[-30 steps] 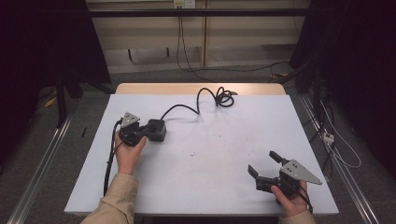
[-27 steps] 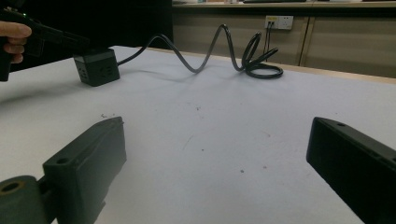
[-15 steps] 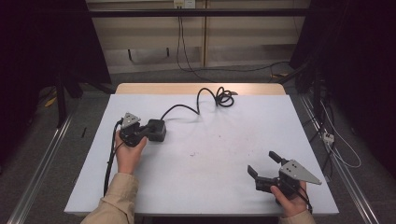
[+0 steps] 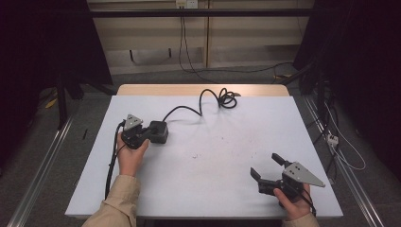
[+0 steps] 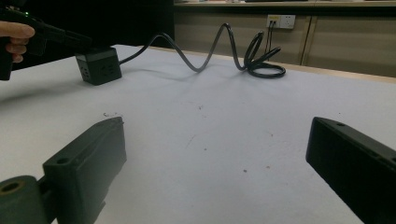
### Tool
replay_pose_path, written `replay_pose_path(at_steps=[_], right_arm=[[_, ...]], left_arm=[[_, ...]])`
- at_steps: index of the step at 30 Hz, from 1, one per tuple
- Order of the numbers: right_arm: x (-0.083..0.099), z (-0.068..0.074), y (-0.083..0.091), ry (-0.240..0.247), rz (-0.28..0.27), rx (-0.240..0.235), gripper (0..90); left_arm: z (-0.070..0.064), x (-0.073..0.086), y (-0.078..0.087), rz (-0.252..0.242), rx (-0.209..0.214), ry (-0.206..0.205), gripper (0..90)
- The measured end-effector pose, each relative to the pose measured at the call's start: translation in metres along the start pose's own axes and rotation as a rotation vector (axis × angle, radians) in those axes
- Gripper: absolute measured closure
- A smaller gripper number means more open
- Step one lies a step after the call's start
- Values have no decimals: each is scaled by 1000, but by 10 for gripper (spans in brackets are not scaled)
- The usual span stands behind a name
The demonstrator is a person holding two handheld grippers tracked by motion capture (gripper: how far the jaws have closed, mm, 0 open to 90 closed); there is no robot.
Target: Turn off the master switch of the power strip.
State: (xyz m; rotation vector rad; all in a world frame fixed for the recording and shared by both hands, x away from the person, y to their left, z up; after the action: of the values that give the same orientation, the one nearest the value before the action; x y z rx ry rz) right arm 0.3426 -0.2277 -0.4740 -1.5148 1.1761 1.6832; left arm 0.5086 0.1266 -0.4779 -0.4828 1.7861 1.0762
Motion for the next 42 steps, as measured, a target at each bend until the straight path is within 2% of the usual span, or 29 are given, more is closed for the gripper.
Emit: replay_pose_path(at_steps=[10, 16, 18, 25, 42], right_arm=[[0, 0, 0, 1, -1, -1, 43], [0, 0, 0, 1, 0, -1, 43], [0, 1, 0, 1, 0, -1, 44], [0, 1, 0, 2, 1, -1, 44], [0, 0, 0, 2, 0, -1, 44]], left_arm=[[0, 0, 0, 2, 6, 16, 900], [0, 0, 0, 7, -3, -1, 900], [-1, 0, 0, 18, -11, -20, 900], [-1, 0, -1, 15, -7, -7, 900], [-1, 0, -1, 17, -13, -11, 900]])
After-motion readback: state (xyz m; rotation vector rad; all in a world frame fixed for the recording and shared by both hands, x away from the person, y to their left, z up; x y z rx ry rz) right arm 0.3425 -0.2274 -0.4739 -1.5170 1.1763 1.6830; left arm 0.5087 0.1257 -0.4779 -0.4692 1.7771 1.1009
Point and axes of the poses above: each handheld gripper's, and its own axes: y roughly backward along the jaws, x roughly out of its underside, z roughly to its left, the point moved 10 cm from there along -y, roughly forward along the jaws, and after that the axes turned 5 degrees about y, right-handed, at the moved point
